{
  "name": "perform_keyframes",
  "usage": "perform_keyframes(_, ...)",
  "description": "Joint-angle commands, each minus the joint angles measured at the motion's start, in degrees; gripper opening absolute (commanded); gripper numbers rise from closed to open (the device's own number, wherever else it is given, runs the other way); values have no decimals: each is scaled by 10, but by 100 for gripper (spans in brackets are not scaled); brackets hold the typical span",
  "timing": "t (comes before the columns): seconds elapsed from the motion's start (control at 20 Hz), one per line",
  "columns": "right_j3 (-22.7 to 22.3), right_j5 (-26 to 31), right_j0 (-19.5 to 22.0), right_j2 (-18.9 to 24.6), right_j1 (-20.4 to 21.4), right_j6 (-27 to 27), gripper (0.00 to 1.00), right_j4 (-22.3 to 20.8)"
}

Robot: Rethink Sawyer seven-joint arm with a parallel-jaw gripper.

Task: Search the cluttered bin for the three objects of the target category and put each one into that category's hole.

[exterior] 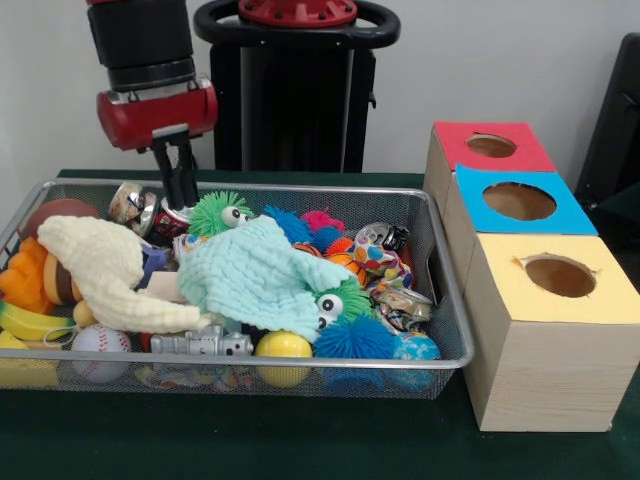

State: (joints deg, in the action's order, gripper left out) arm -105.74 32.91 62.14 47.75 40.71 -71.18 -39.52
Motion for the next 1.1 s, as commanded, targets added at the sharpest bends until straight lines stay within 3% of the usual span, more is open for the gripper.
perform_keyframes(0.05,7,13,-25,-41,-52,53,0,-66)
perform_keyframes(0.3,23,-27,-62,-73,-86,-8,0,-99)
perform_keyframes(0.4,19,-33,-56,-68,-93,-3,0,-95)
perform_keyframes(0.45,18,-32,-55,-67,-96,0,100,-91)
perform_keyframes(0.95,21,-32,-48,-67,-94,9,100,-96)
perform_keyframes(1.1,33,-29,-63,-72,-90,2,100,-98)
